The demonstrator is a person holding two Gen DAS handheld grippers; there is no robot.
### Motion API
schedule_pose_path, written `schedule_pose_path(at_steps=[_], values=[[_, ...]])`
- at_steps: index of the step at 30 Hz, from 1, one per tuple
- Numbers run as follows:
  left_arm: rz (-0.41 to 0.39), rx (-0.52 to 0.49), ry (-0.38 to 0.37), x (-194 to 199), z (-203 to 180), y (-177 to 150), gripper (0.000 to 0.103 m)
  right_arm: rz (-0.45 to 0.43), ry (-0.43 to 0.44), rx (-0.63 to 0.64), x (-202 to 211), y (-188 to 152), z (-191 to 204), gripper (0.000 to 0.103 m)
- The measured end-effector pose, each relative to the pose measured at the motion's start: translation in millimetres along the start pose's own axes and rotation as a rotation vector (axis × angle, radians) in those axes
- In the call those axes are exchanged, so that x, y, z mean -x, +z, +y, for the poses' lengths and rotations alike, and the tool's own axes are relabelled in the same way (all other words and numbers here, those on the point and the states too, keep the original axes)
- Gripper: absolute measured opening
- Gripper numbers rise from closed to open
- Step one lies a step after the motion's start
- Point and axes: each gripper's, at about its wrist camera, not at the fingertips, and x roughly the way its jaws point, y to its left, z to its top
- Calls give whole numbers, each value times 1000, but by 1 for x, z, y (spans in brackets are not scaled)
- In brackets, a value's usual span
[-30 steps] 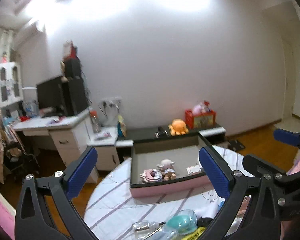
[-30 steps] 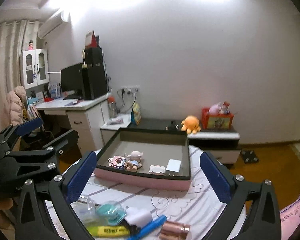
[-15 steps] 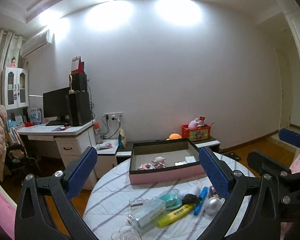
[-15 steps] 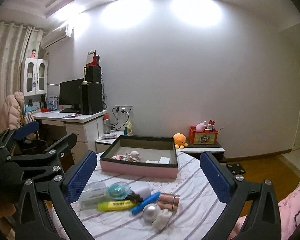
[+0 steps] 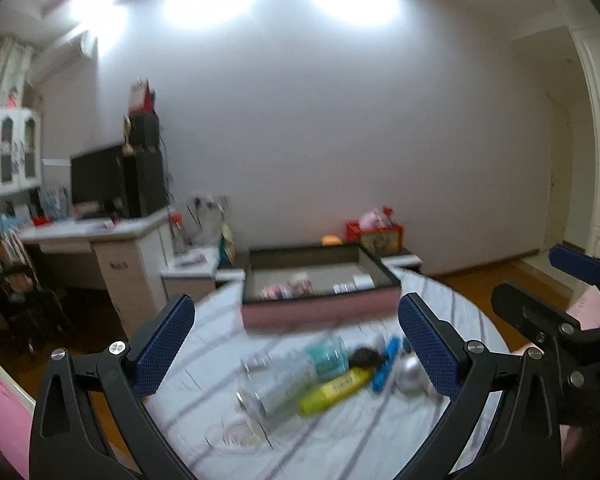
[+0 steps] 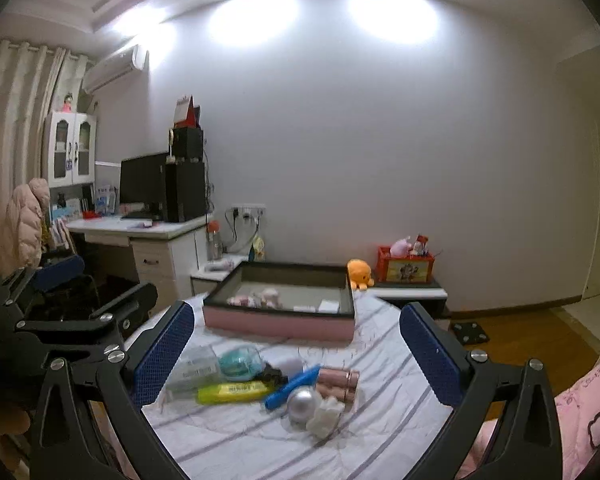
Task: Organize rigid objects
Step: 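Withdraw both tools from the box back toward the table, then grasp the clear dental floss box with the left tool while the right tool grasps the white astronaut toy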
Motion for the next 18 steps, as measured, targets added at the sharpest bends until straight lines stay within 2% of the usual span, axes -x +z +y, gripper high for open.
schedule_pose_path(at_steps=[6, 10, 18], values=[[138, 39, -14, -27, 9, -38, 103, 121, 26, -10, -27, -33, 1, 103], [230, 76, -50, -45, 14, -65, 103, 203, 30, -21, -47, -57, -1, 103], [340, 126, -2, -79, 41, -92, 103, 319, 4, -63, -75, -90, -15, 103]])
